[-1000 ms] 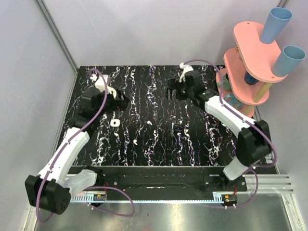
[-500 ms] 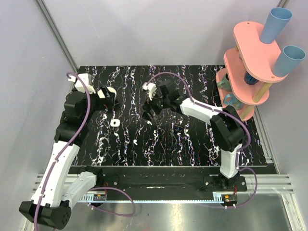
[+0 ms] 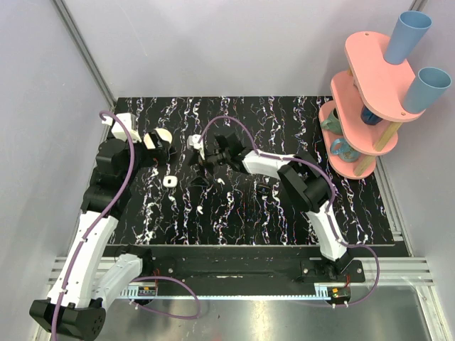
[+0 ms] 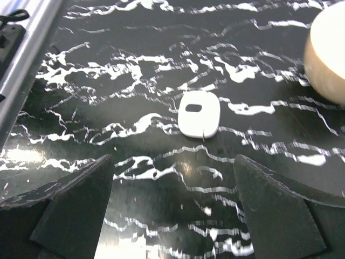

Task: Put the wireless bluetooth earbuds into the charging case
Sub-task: Pick up the charging case from the center of the board.

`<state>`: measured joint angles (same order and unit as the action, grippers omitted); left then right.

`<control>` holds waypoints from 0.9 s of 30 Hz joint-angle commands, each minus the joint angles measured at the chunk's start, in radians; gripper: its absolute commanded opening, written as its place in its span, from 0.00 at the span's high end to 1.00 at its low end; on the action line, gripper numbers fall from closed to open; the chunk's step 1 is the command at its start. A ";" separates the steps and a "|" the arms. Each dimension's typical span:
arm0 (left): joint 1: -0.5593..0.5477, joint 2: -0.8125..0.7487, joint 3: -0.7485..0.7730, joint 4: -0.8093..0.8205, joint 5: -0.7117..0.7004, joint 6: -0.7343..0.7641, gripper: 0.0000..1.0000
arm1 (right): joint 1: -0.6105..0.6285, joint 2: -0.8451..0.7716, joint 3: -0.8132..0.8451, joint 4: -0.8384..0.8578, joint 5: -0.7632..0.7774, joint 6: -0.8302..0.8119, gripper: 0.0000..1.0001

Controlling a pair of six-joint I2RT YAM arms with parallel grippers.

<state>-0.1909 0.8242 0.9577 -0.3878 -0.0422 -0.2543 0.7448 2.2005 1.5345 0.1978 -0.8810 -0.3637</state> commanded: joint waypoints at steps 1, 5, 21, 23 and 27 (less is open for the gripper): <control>0.005 -0.027 -0.010 0.038 -0.008 0.012 0.01 | 0.027 0.109 0.139 0.187 -0.162 0.090 0.00; 0.005 -0.037 -0.017 0.040 -0.013 0.015 0.01 | 0.053 0.189 0.211 0.273 -0.118 0.175 0.00; 0.005 -0.057 -0.034 0.040 -0.013 0.024 0.01 | 0.102 0.309 0.495 -0.052 0.074 0.315 0.04; 0.005 -0.057 -0.037 0.041 -0.015 0.024 0.01 | 0.110 0.312 0.495 -0.070 0.077 0.304 0.04; 0.005 -0.057 -0.042 0.049 -0.007 0.023 0.01 | 0.110 0.340 0.524 -0.083 0.057 0.334 0.04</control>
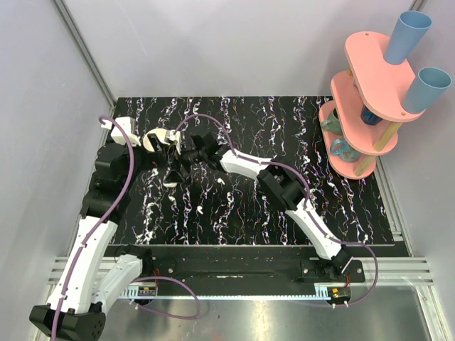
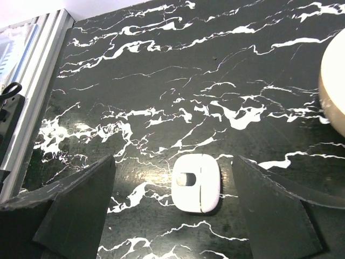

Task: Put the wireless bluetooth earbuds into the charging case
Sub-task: Pick up the charging case from the center of the board.

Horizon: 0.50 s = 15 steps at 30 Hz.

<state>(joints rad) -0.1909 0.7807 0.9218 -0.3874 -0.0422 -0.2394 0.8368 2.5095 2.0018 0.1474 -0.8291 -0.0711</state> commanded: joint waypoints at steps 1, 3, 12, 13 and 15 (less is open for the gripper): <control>0.005 -0.017 -0.006 0.047 -0.005 0.008 0.01 | 0.019 0.041 0.058 -0.032 0.005 0.045 0.04; 0.005 -0.020 -0.011 0.048 -0.005 0.008 0.01 | 0.024 0.048 0.051 -0.028 0.025 0.033 0.04; 0.005 -0.024 -0.031 0.054 -0.008 0.009 0.01 | 0.036 0.058 0.002 -0.083 0.110 -0.094 0.05; 0.005 -0.024 -0.032 0.056 -0.010 0.009 0.01 | 0.036 0.061 0.000 -0.086 0.104 -0.099 0.06; 0.005 -0.024 -0.035 0.056 -0.010 0.011 0.01 | 0.038 0.055 -0.003 -0.100 0.105 -0.117 0.08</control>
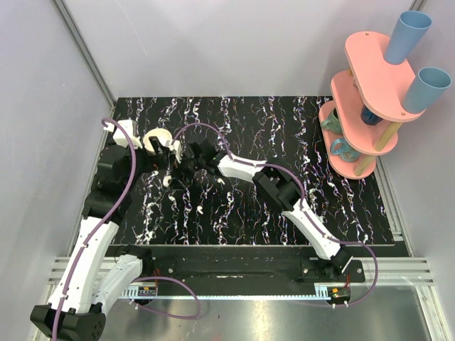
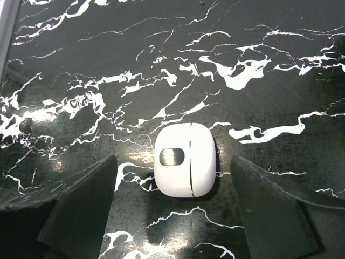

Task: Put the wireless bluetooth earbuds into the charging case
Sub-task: Pick up the charging case from the center of the board.

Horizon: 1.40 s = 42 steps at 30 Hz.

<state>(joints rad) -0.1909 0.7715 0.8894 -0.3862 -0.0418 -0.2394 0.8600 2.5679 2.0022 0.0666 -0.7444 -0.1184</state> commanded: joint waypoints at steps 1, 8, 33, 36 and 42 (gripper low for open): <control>0.005 -0.018 -0.003 0.055 -0.012 0.011 0.01 | 0.020 0.000 0.006 -0.033 0.037 -0.073 0.09; 0.005 -0.023 -0.010 0.058 -0.006 0.009 0.01 | 0.057 0.018 0.032 -0.111 0.158 -0.116 0.14; 0.005 -0.026 -0.017 0.049 0.000 0.006 0.01 | 0.080 -0.048 -0.095 -0.133 0.289 -0.208 0.27; 0.005 -0.020 -0.014 0.050 0.005 0.005 0.01 | 0.079 -0.048 -0.095 -0.131 0.289 -0.211 0.33; 0.005 -0.015 -0.014 0.052 0.011 0.003 0.01 | 0.080 -0.043 -0.088 -0.133 0.297 -0.202 0.36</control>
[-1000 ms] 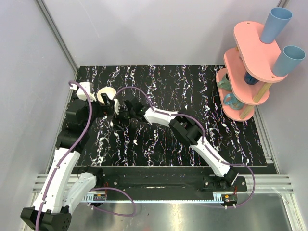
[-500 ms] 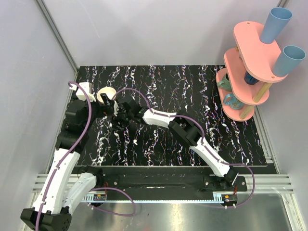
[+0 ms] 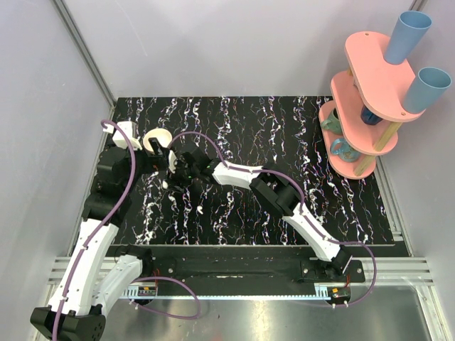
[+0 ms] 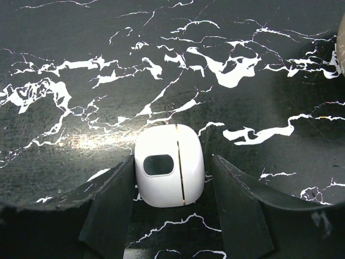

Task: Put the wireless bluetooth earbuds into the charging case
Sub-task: Pick up the charging case from the center of the board.

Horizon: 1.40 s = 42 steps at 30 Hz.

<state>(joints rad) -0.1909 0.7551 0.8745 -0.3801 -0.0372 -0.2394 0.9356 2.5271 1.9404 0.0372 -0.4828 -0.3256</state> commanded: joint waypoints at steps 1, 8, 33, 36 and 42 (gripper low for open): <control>0.005 0.003 0.001 0.047 0.008 0.002 0.01 | 0.005 -0.001 -0.024 -0.103 0.033 0.005 0.37; 0.005 0.004 0.003 0.049 0.016 -0.001 0.01 | 0.005 -0.011 -0.041 -0.097 0.030 -0.004 0.55; 0.005 0.055 0.043 0.058 0.082 -0.057 0.01 | -0.012 -0.687 -0.718 0.418 0.293 -0.006 0.81; 0.005 0.072 0.047 0.069 0.095 -0.083 0.01 | -0.017 -0.779 -0.779 0.432 0.319 -0.046 0.81; 0.005 0.121 0.073 0.110 0.167 -0.124 0.01 | -0.053 -0.945 -0.888 0.446 0.294 -0.116 0.77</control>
<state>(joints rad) -0.1909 0.8551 0.8841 -0.3611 0.0509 -0.3202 0.9154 1.6859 1.0977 0.4313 -0.1844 -0.3756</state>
